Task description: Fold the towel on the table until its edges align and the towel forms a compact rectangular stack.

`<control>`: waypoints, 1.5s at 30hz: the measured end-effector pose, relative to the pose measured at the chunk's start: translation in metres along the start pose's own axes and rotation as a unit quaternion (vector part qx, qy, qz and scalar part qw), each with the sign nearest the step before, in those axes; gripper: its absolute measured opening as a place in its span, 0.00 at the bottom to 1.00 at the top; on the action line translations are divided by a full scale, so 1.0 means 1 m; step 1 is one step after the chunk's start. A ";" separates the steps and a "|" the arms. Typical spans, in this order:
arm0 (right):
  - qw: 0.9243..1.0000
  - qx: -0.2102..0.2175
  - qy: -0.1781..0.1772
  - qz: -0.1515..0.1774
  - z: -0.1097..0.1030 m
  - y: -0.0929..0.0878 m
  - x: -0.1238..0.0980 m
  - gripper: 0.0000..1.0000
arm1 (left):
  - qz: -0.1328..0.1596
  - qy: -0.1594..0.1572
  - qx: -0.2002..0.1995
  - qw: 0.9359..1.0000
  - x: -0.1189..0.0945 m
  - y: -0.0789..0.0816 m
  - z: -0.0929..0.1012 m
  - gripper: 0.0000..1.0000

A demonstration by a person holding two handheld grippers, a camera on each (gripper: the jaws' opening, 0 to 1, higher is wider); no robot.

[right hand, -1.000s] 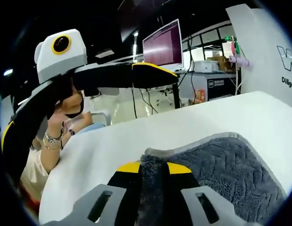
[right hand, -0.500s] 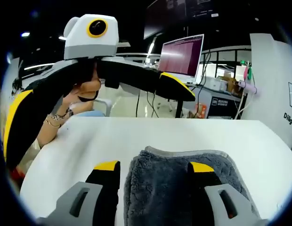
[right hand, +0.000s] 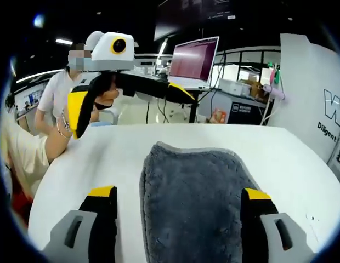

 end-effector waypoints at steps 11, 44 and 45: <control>0.997 0.032 -0.062 -0.011 0.017 -0.028 -0.063 0.99 | -0.020 0.002 0.008 1.000 0.008 -0.009 0.002 0.98; 0.976 0.135 -0.170 0.037 0.033 -0.086 -0.191 0.99 | -0.045 0.006 0.024 0.999 0.015 -0.019 0.001 0.98; 0.975 0.137 -0.171 0.038 0.033 -0.088 -0.192 0.99 | -0.045 0.006 0.024 0.999 0.015 -0.018 -0.001 0.98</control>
Point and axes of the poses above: the point that each gripper's makers call its tool centre point, and the gripper's own axes: x roughly forward along the fingers, z roughly to its right, y roughly out of its top, the point moved 4 cm from there along -x, roughly backward along the fingers, and after that the axes turned 8 degrees about -x, right-handed, at the moved point
